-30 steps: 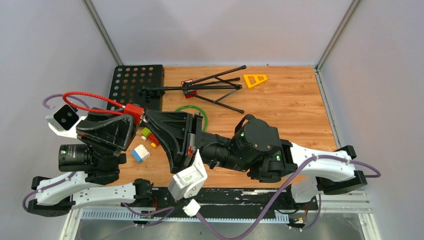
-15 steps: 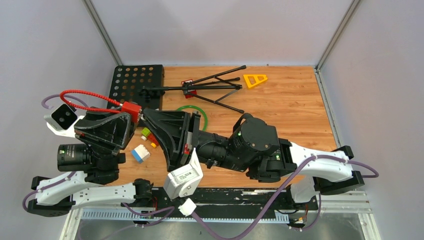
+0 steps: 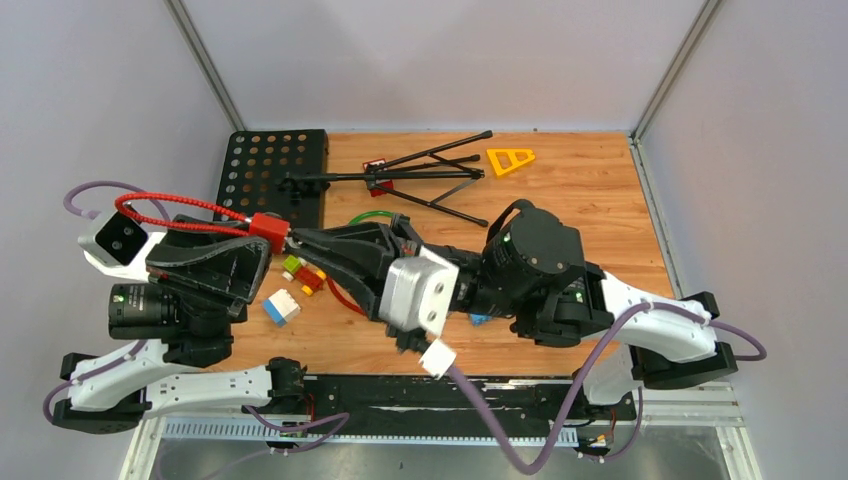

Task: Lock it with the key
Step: Lock the lock.

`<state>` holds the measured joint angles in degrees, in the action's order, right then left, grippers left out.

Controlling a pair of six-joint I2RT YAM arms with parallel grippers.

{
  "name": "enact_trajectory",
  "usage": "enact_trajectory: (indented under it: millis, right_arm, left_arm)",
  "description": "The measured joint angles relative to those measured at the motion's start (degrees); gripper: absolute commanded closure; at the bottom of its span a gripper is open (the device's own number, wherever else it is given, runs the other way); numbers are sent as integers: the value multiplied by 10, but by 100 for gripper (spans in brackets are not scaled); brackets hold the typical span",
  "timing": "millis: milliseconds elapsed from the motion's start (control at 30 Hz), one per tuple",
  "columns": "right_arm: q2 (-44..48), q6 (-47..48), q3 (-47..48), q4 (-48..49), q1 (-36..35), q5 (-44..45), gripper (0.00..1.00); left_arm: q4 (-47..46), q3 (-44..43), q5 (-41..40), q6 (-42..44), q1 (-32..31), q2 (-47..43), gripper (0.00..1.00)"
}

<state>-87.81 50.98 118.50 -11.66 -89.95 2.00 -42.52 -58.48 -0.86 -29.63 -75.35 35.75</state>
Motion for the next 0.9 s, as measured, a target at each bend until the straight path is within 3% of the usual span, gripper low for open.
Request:
enact_trajectory:
  millis: [200, 467, 667, 900]
  right_arm:
    - [29, -193, -32, 12, 45, -75, 100]
    - [86, -442, -147, 128, 106, -176, 100]
    - [101, -584, -214, 235, 111, -217, 100]
    - [105, -737, -270, 282, 127, -224, 100]
  left_arm:
    - [18, -8, 30, 26, 2, 9, 100]
    - [43, -22, 74, 56, 5, 27, 100]
    - [78, -50, 150, 80, 5, 35, 100]
    - [89, -80, 289, 90, 2, 53, 100]
